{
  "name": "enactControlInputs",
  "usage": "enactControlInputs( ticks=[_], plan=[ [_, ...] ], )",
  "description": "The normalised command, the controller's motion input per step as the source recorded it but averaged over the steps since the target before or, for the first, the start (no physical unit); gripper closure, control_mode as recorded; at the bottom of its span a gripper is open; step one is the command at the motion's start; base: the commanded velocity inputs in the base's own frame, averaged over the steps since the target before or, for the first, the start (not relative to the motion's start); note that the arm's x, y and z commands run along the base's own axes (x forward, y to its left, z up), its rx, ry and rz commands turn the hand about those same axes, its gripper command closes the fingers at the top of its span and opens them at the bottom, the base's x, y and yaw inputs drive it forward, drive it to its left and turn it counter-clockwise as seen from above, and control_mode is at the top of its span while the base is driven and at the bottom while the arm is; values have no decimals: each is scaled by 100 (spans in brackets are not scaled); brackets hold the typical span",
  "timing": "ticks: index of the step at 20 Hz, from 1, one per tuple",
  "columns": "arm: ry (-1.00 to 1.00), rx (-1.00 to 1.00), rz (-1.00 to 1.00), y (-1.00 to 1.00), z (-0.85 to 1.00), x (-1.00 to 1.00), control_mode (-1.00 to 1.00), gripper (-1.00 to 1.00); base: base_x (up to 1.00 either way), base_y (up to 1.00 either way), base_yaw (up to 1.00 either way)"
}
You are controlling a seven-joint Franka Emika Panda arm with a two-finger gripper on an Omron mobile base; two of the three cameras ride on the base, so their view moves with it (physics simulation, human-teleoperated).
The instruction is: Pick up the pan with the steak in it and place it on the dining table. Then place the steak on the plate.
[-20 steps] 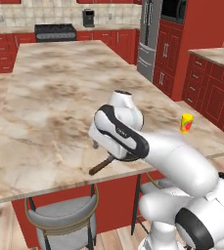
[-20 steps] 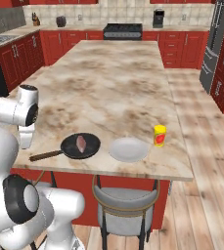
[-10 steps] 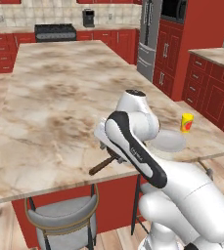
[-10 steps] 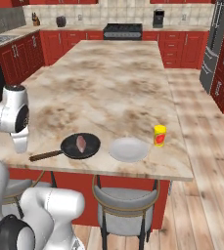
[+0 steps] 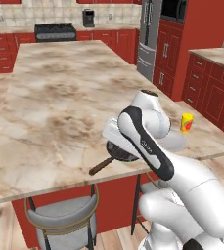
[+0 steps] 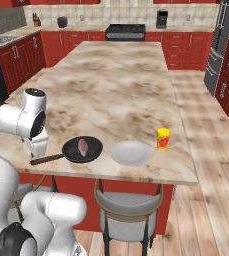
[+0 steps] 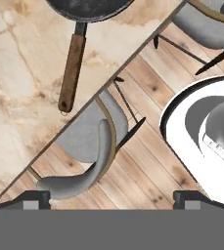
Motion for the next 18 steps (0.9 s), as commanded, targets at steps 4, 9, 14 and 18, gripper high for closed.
enactControlInputs(
  ticks=[4, 9, 14, 18],
  plan=[
    [13, 0, 4, -33, 1, 94, -100, -100, 0, 0, 0],
    [16, -1, 9, -19, -8, 54, -100, -100, 0, 0, 0],
    [1, 2, -8, 14, 0, -1, -100, -100, 0, 0, 0],
    [-4, 0, -45, 22, -1, -21, -100, -100, 0, 0, 0]
  ],
)
